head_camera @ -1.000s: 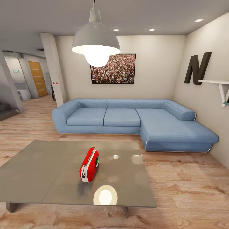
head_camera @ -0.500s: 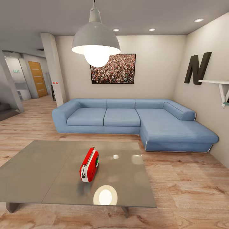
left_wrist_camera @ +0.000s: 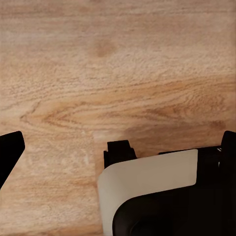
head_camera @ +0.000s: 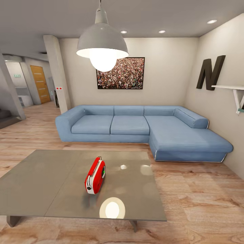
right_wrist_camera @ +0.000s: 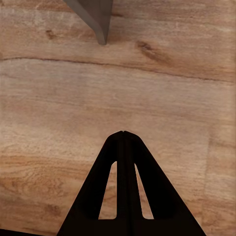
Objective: Turn on the radio receiver that's on the table in the living room.
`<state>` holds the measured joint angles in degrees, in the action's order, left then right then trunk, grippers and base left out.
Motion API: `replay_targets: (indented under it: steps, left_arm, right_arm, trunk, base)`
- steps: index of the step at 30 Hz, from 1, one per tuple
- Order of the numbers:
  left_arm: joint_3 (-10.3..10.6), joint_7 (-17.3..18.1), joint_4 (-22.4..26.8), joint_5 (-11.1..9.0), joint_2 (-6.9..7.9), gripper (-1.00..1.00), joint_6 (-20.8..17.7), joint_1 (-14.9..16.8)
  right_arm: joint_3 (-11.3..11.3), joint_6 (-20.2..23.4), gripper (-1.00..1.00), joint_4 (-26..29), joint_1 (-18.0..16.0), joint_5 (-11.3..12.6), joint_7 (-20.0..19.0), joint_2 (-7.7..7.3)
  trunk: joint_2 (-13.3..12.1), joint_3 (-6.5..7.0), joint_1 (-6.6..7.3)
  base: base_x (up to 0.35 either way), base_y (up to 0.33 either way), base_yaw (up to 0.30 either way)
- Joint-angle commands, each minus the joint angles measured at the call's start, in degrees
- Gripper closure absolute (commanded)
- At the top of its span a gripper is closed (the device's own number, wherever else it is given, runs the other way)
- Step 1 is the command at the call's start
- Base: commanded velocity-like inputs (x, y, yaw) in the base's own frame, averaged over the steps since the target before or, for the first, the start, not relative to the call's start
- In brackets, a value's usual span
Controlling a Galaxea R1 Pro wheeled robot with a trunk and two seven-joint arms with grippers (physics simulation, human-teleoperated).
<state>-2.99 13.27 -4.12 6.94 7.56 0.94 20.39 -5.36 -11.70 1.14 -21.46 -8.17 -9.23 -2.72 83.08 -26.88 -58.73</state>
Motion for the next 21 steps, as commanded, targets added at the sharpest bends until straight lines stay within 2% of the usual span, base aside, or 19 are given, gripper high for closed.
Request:
replay_targets:
  steps: [1,21]
  left_arm:
    - [0.0,0.0,0.0,0.0,0.0,-1.0,0.0,0.0]
    - [0.0,0.0,-0.01,0.0,0.0,-1.0,-0.02,0.0]
  right_arm:
    - [0.0,0.0,1.0,0.0,0.0,0.0,0.0,0.0]
    - [0.0,-0.02,1.0,0.0,0.0,0.0,0.0,0.0]
  trunk:
    - [0.0,0.0,0.0]
    - [0.0,0.0,0.0]
  base:
    - [0.0,0.0,0.0]
    - [0.0,0.0,0.0]
